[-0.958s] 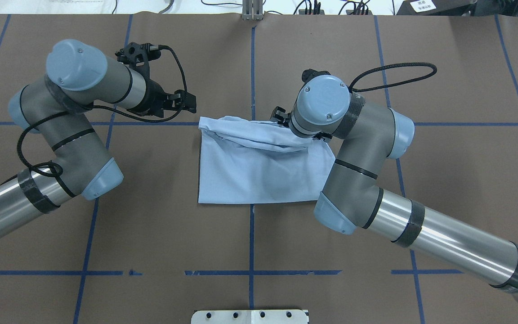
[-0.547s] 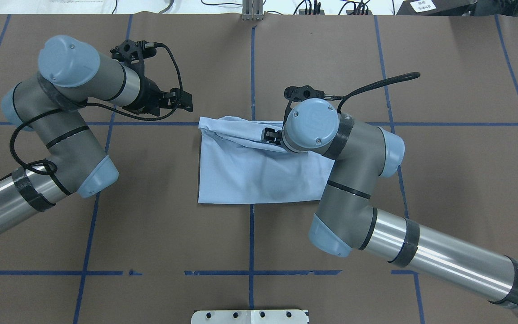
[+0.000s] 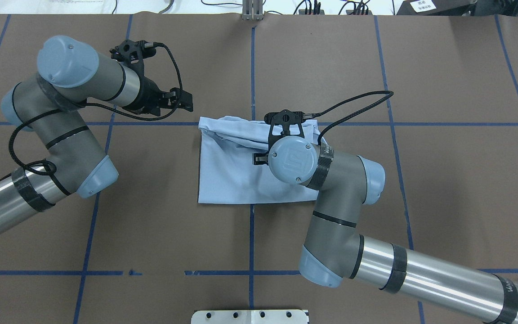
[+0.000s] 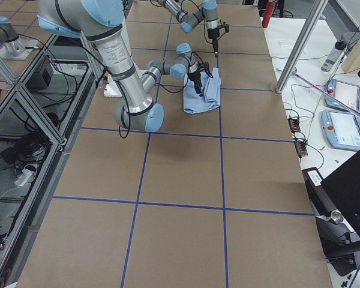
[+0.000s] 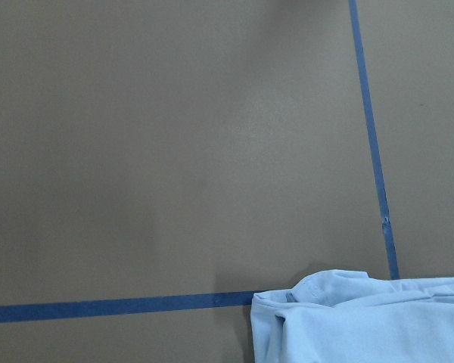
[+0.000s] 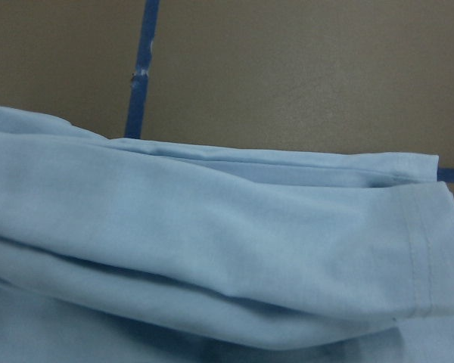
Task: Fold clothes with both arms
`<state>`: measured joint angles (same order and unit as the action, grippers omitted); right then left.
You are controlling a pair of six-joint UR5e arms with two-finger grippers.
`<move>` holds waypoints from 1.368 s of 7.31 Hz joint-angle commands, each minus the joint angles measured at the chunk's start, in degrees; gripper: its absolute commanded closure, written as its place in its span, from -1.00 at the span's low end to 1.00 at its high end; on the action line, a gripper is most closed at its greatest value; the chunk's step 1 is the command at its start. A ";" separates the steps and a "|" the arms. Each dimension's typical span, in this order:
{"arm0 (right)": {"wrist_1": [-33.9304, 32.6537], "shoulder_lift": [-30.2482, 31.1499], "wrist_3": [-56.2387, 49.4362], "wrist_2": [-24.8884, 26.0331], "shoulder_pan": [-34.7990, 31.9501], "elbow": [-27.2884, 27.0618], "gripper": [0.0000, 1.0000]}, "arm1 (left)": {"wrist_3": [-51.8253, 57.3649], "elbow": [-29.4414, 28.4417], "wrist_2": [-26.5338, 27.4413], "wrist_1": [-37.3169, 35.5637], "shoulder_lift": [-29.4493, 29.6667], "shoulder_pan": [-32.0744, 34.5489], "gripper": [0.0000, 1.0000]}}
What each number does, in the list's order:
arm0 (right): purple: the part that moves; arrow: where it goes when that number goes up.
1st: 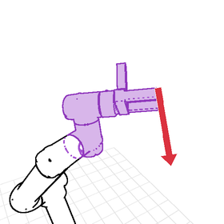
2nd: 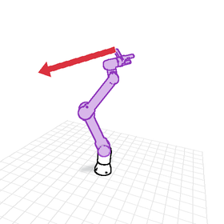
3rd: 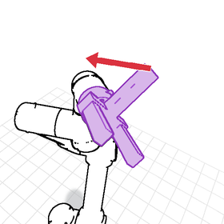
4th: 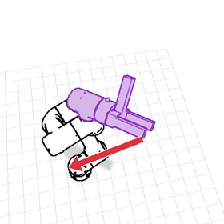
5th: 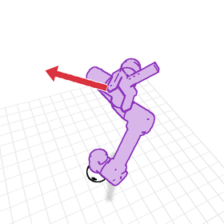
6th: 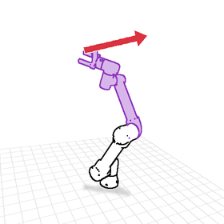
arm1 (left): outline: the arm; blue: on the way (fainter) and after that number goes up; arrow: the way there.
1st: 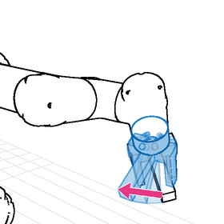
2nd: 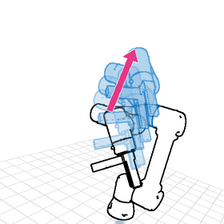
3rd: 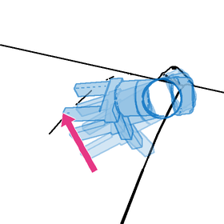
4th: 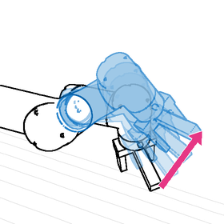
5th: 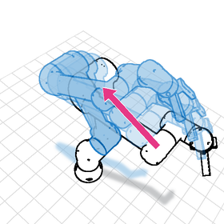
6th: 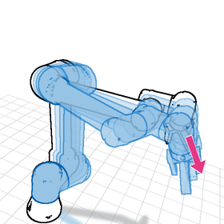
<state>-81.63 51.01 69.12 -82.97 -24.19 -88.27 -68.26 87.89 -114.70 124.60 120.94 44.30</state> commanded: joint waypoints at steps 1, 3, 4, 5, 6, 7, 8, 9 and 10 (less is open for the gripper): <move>-0.37 -2.31 -2.41 2.27 0.11 4.31 -1.00 | -0.03 0.00 0.00 0.03 0.00 0.00 -1.00; -0.37 -2.41 -4.25 2.37 -1.20 4.77 -1.00 | 0.06 0.00 0.00 0.11 -0.09 0.00 -1.00; -0.11 -2.50 -4.52 2.37 -2.60 5.99 -1.00 | -0.03 0.00 0.00 0.11 0.00 0.00 -1.00; 0.24 -2.84 -5.48 2.81 -4.09 8.00 -1.00 | -0.12 0.09 0.00 0.29 0.00 0.00 -1.00; 0.59 -5.72 -5.66 3.33 -5.94 11.68 -1.00 | -0.12 0.52 0.00 0.29 0.00 0.00 -1.00; 0.94 -7.58 -6.71 3.34 -8.04 14.85 -1.00 | -0.12 0.53 0.00 0.29 -0.09 0.00 -1.00; 1.12 -9.68 -8.46 3.16 -10.94 17.93 -1.00 | -0.12 0.53 0.00 0.29 -0.09 0.00 -1.00; 3.12 -12.14 -8.39 2.64 -14.01 21.00 -1.00 | -0.12 0.53 0.09 0.20 -0.18 0.00 -1.00; 4.27 -13.03 -8.13 0.46 -17.09 21.73 -1.00 | -0.21 0.44 0.17 0.11 -0.09 -0.09 -1.00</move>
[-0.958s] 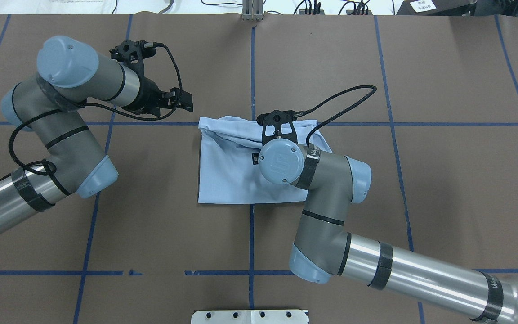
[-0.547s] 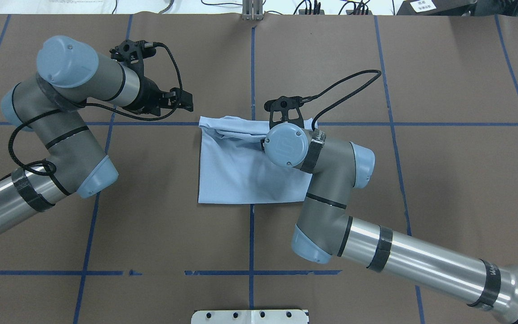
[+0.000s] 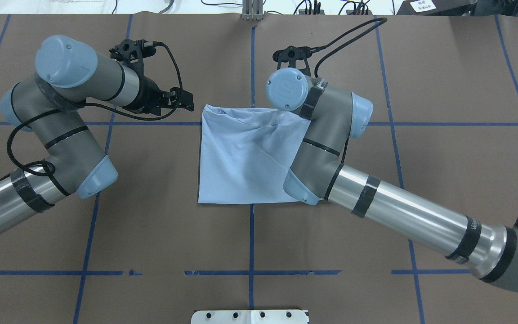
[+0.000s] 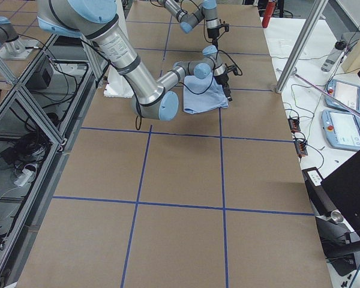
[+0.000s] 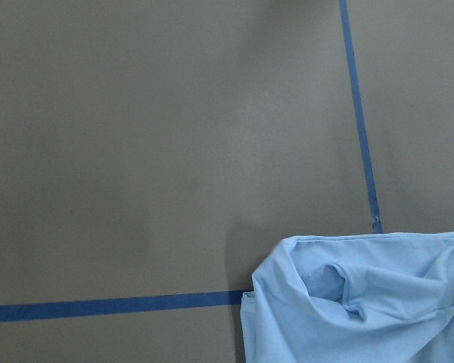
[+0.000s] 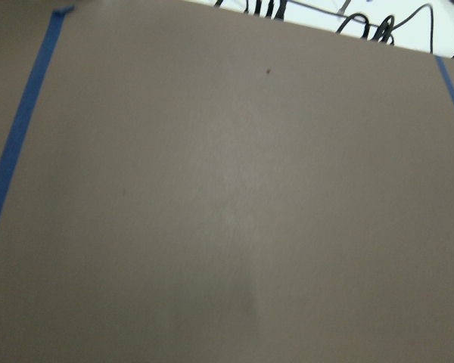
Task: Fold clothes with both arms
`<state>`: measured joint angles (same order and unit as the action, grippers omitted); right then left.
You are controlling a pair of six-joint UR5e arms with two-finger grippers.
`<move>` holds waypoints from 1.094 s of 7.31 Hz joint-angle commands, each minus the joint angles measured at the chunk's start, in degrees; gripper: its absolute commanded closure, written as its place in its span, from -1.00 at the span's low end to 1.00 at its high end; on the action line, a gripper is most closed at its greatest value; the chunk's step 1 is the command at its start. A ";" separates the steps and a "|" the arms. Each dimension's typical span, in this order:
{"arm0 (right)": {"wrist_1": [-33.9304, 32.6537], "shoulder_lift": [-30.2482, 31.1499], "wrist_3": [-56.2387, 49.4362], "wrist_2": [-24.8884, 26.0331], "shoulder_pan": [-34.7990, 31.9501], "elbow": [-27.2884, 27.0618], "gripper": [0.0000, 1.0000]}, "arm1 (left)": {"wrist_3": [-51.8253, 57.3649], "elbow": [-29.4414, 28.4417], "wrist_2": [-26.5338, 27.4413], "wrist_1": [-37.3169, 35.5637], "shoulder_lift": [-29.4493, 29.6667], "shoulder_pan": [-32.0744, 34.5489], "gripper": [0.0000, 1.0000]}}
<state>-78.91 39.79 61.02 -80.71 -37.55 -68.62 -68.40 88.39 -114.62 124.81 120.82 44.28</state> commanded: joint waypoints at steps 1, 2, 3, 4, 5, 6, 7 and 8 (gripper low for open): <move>1.48 -2.61 -0.19 -10.09 -7.93 2.08 -1.00 | -1.98 -1.37 0.27 -0.27 0.38 -0.68 -1.00; 1.48 -2.61 -2.28 -17.57 -10.50 2.00 -1.00 | -3.74 -3.73 0.79 -0.62 2.30 -2.68 -1.00; 1.48 -2.61 -3.35 -20.25 -11.13 1.91 -1.00 | -5.76 -6.71 5.41 -0.71 4.75 -6.01 -1.00; 1.57 -2.70 -3.36 -20.45 -11.14 1.91 -1.00 | -6.30 -8.57 8.07 -0.80 6.43 -7.35 -1.00; 1.57 -2.61 -3.36 -20.45 -11.14 1.73 -1.00 | -6.39 -8.76 8.53 -0.80 6.88 -8.67 -1.00; 1.65 -2.53 -3.19 -20.45 -11.14 1.56 -1.00 | -6.39 -9.55 8.71 -0.89 7.67 -9.72 -1.00; 1.65 -2.44 -3.27 -20.37 -11.14 1.56 -1.00 | -6.39 -11.82 9.49 -0.89 9.59 -9.82 -1.00; 1.65 -2.44 -3.27 -20.37 -11.14 1.56 -1.00 | -6.31 -15.41 10.02 -0.89 11.87 -9.74 -1.00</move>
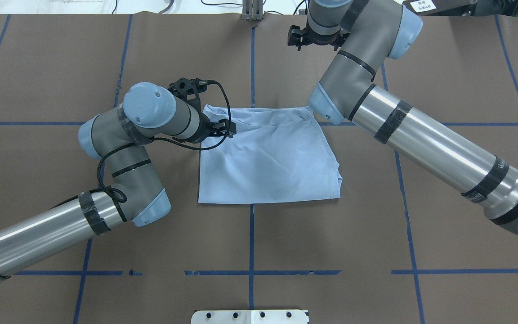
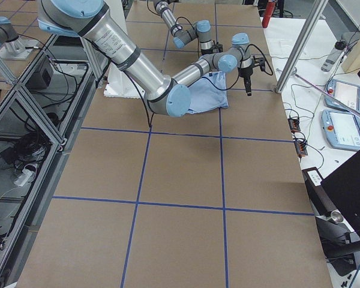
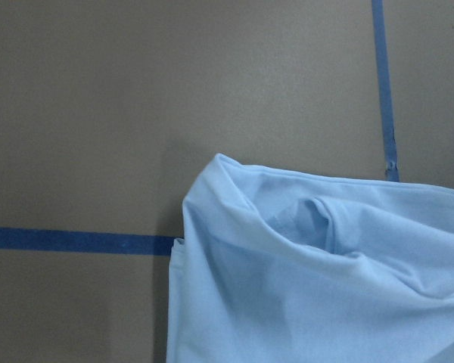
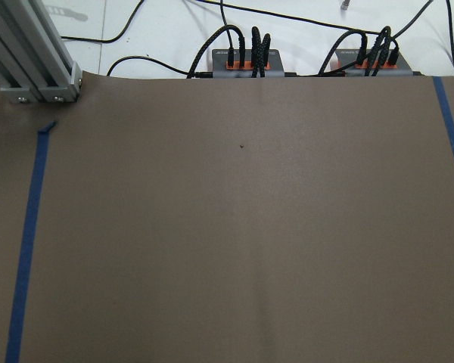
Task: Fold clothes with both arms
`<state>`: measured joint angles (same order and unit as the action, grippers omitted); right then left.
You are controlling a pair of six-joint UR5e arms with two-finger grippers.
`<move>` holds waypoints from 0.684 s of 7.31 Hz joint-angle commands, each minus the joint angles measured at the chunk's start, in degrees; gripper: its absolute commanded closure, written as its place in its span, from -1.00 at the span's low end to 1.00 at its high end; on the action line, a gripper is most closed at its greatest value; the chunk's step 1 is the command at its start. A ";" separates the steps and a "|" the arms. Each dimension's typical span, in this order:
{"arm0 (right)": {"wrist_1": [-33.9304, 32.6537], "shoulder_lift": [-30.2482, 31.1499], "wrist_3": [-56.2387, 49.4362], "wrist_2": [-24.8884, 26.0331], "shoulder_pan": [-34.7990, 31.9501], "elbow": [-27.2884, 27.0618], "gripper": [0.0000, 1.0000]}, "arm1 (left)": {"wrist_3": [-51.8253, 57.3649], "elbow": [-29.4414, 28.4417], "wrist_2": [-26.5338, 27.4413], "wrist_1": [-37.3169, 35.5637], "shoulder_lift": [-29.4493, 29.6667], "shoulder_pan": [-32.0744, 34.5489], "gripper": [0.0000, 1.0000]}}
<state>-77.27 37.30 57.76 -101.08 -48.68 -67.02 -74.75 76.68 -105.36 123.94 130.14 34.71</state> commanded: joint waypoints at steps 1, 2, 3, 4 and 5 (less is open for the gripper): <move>0.01 0.05 -0.01 0.00 -0.02 -0.04 -1.00 | 0.13 -5.99 0.95 -0.02 3.97 -0.17 -1.00; 0.01 0.05 -0.01 0.00 -0.02 -0.04 -1.00 | 0.22 -6.88 1.82 -0.19 4.07 0.18 -1.00; 0.01 0.22 -0.01 0.00 -0.02 -0.04 -1.00 | 0.31 -8.11 4.35 -1.15 4.16 0.62 -1.00; 0.01 0.31 -0.01 0.00 -0.02 -0.04 -1.00 | 0.48 -9.51 4.46 -1.24 4.16 2.54 -1.00; 0.01 0.31 -0.01 0.00 -0.02 -0.04 -1.00 | 0.57 -10.92 4.46 -1.25 4.16 4.64 -1.00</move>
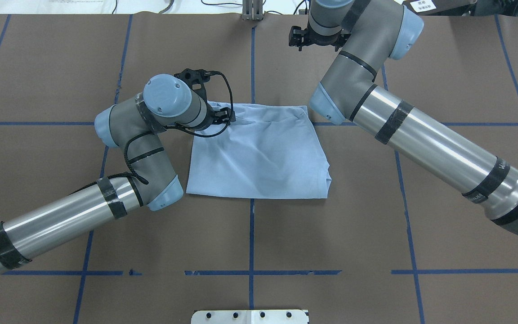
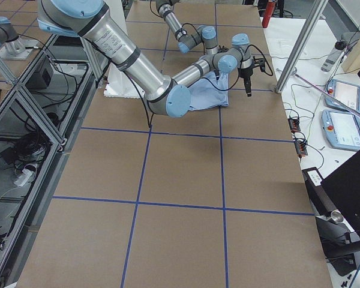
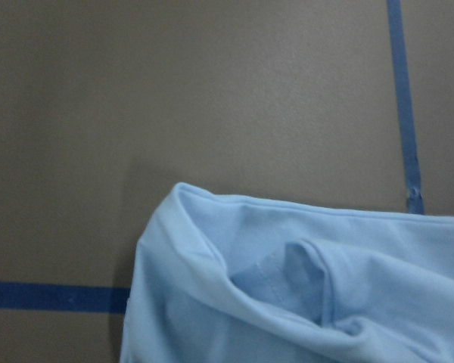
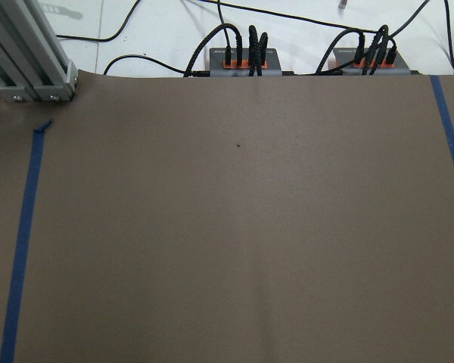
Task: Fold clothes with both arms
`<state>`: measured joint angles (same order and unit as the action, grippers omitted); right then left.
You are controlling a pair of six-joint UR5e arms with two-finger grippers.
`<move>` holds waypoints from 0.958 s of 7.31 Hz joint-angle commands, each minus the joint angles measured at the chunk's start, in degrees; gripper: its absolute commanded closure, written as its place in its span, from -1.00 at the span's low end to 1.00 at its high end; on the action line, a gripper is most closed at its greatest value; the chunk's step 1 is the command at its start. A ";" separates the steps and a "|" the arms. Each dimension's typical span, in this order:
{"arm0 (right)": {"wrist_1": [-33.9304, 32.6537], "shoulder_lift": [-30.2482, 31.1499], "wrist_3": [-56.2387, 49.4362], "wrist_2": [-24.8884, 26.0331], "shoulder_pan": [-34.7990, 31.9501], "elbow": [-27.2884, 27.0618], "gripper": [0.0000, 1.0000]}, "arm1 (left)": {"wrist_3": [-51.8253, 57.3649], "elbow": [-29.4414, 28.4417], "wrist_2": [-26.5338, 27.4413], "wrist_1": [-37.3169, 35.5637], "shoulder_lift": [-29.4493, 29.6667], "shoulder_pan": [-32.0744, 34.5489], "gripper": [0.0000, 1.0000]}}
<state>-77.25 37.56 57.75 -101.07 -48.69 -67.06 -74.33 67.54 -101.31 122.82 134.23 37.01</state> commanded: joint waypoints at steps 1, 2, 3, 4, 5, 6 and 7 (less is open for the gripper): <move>0.00 0.06 0.00 0.00 0.09 -0.09 -1.00 | 0.23 -2.85 0.15 -0.12 0.06 4.63 -1.00; 0.09 0.23 0.00 0.00 0.09 -0.09 -1.00 | 0.50 -3.20 -0.03 -0.12 0.06 6.04 -1.00; 0.09 0.23 0.00 0.00 0.18 -0.09 -1.00 | 0.67 -3.56 -0.03 -0.12 0.06 6.58 -1.00; 0.09 0.32 0.09 -0.09 0.18 -0.09 -1.00 | 0.67 -3.38 -0.38 -0.03 0.15 6.93 -1.00; 0.00 0.32 0.26 -0.18 0.26 -0.09 -1.00 | 0.59 -3.30 -2.99 0.14 1.11 7.20 -1.00; 0.00 0.32 0.35 -1.13 0.27 -0.09 -1.00 | 0.06 -3.12 -4.67 -0.03 2.07 7.11 -1.00; 0.00 0.41 0.35 -1.23 0.27 -0.09 -1.00 | -0.29 -3.21 -4.69 -0.12 2.43 7.02 -1.00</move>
<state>-77.24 37.90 58.03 -101.88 -48.45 -67.15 -74.16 64.32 -105.06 122.80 135.93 44.05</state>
